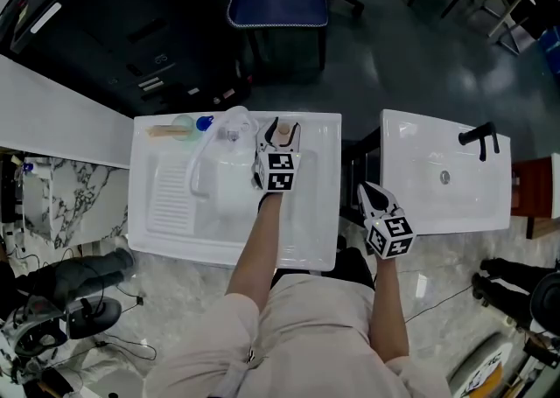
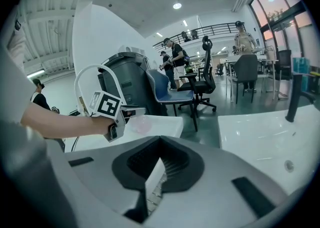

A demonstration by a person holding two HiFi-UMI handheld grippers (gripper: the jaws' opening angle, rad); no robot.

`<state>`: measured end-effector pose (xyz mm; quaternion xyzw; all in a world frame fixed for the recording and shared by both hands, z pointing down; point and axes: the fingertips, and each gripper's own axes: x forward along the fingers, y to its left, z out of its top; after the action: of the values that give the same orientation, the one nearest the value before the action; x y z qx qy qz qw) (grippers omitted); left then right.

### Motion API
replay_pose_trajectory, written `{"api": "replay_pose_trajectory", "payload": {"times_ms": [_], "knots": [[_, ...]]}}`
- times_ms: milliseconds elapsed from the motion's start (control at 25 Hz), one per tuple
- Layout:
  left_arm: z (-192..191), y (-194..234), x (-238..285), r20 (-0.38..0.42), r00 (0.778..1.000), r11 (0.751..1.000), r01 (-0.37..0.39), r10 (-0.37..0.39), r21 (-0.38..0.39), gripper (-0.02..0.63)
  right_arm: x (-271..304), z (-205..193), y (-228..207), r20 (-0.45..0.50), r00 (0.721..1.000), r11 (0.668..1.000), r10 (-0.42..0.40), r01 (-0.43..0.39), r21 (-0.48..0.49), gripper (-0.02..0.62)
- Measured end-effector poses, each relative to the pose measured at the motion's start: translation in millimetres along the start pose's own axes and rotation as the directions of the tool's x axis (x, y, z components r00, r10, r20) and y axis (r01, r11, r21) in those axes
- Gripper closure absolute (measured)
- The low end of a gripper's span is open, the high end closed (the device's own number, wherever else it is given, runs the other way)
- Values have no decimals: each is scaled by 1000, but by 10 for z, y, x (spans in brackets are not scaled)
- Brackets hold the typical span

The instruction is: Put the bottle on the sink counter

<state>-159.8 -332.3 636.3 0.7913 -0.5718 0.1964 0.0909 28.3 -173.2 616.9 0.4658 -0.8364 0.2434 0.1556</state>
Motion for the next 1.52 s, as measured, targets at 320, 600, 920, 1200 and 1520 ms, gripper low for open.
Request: {"api": "replay_pose_trajectory", "payload": {"times_ms": [320,600,920,1200,1520], "knots": [[-24,-50,-161,-8,1000,1000,-12,12,0,394,50,59,87,16,1000,1000,26,-26,-12,591],[-46,-28,-346,-8,999,999,-41,41,-15,394,172,125,222,32,997,997,70,-69,-28,591],[7,52,-788,1,992,989,-126,127,-73,394,312,230,468,33,987,986,155,-153,-68,591],[6,71,-1237,-17,979,974,-203,203,-103,394,425,178,719,-49,973,967,225,-229,-110,591],[-24,-83,-1620,6,954,937,-293,299,-193,394,401,86,834,-80,944,932,320,-328,-152,591]]}}
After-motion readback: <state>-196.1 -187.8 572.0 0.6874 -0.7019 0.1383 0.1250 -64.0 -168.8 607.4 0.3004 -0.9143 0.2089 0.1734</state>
